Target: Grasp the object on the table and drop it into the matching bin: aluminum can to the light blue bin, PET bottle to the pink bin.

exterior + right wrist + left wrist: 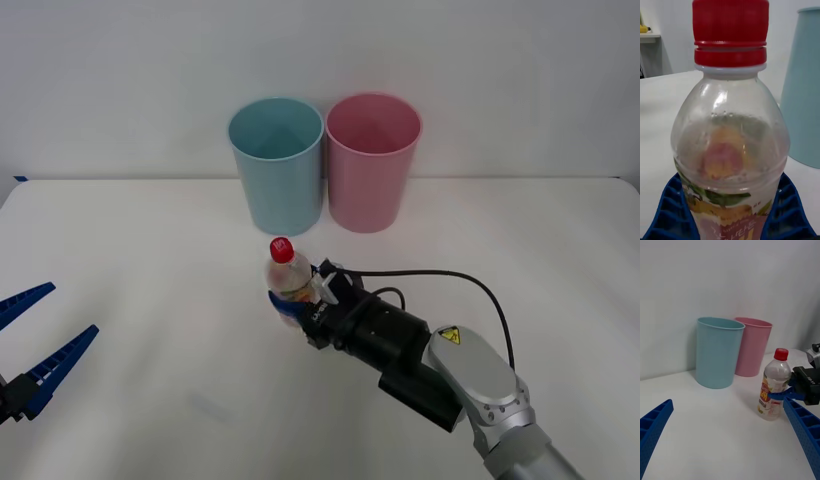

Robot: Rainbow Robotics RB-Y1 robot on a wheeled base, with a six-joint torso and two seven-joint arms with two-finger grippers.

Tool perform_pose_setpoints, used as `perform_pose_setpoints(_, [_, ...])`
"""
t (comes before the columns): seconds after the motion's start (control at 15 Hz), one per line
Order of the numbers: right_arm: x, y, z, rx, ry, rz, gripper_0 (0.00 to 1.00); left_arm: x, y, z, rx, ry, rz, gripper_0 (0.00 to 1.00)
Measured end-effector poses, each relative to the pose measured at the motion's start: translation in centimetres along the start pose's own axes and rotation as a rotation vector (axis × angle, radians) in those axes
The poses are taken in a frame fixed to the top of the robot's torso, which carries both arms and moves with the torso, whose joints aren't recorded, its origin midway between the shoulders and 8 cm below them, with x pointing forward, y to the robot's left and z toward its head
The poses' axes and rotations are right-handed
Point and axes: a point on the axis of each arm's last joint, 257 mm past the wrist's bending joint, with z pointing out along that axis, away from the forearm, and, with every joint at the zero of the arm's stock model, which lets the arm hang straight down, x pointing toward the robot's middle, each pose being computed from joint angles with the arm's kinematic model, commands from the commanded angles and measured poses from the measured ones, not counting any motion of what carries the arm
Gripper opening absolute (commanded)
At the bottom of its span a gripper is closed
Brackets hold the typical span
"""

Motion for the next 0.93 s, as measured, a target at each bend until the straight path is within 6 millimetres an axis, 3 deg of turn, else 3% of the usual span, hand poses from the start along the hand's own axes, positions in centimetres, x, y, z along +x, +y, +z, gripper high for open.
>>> perform_pose_setpoints(0.4, [-1.6,-0.1,-2.8,0.006,-0.052,0.049,0.00,0.0,0.0,0.0,0.000,0.000,0.000,1.00])
perform_pose_setpoints(0.93, [-5.9,-1.4,-11.4,0.057,-0.159,0.116,0.00,0.0,0.0,0.0,0.000,0.000,0.000,1.00])
